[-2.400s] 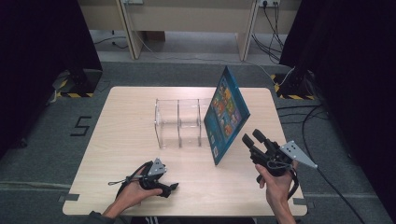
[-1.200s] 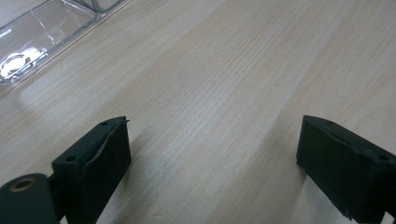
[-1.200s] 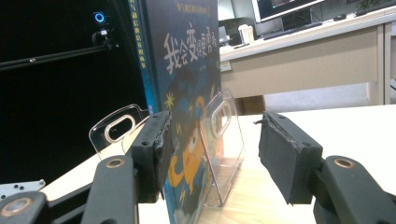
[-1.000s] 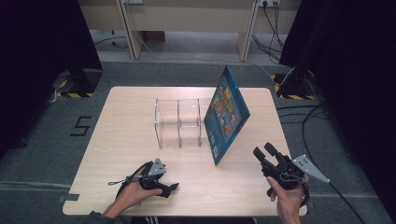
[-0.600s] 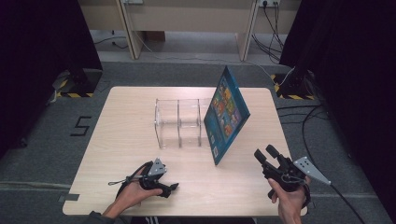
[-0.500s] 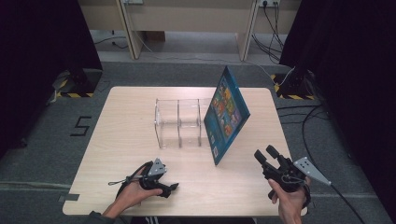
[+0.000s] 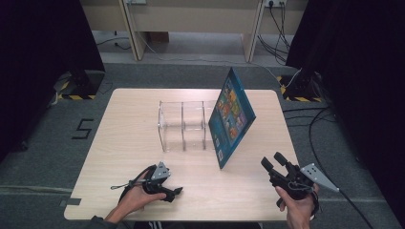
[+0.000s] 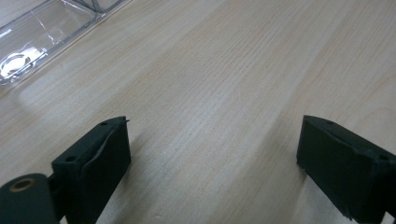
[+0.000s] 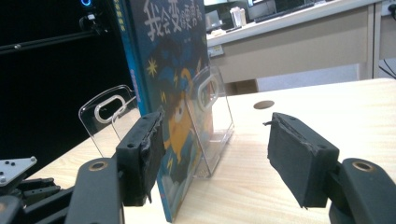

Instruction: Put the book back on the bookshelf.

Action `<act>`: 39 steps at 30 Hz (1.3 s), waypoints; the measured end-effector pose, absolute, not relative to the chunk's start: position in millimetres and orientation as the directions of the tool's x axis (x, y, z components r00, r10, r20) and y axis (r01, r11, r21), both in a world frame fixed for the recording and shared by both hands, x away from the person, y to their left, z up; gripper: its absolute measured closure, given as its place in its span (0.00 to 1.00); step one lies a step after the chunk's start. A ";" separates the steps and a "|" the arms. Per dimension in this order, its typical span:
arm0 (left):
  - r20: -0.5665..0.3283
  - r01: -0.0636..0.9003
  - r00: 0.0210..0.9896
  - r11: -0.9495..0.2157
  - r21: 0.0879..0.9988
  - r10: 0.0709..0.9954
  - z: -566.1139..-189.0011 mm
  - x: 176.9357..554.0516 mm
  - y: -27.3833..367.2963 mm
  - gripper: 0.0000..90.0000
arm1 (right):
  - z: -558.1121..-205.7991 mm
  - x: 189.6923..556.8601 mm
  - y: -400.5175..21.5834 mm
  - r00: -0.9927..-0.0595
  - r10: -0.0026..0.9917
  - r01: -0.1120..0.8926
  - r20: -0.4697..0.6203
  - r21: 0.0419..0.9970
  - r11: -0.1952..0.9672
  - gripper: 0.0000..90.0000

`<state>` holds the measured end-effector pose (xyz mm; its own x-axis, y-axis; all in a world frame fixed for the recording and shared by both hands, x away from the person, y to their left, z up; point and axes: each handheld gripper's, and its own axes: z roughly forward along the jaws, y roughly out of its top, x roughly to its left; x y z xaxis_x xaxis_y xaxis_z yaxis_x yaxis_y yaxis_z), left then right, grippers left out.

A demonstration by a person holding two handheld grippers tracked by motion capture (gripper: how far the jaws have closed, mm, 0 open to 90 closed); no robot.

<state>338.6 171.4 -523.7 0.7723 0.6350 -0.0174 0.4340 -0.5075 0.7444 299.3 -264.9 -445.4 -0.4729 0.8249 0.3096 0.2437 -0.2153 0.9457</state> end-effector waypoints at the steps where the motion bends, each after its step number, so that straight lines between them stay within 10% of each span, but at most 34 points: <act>1: -0.017 0.434 0.772 -0.507 0.745 0.635 -523.8 338.6 171.4 0.10 | -446.2 299.2 -265.3 -0.472 0.825 0.249 0.312 0.944 -0.215 0.39; 39: -0.017 0.433 0.774 -0.509 0.744 0.633 -523.8 337.9 171.4 0.09 | -475.0 281.4 -269.4 -0.464 0.834 0.414 0.297 0.906 -0.093 0.28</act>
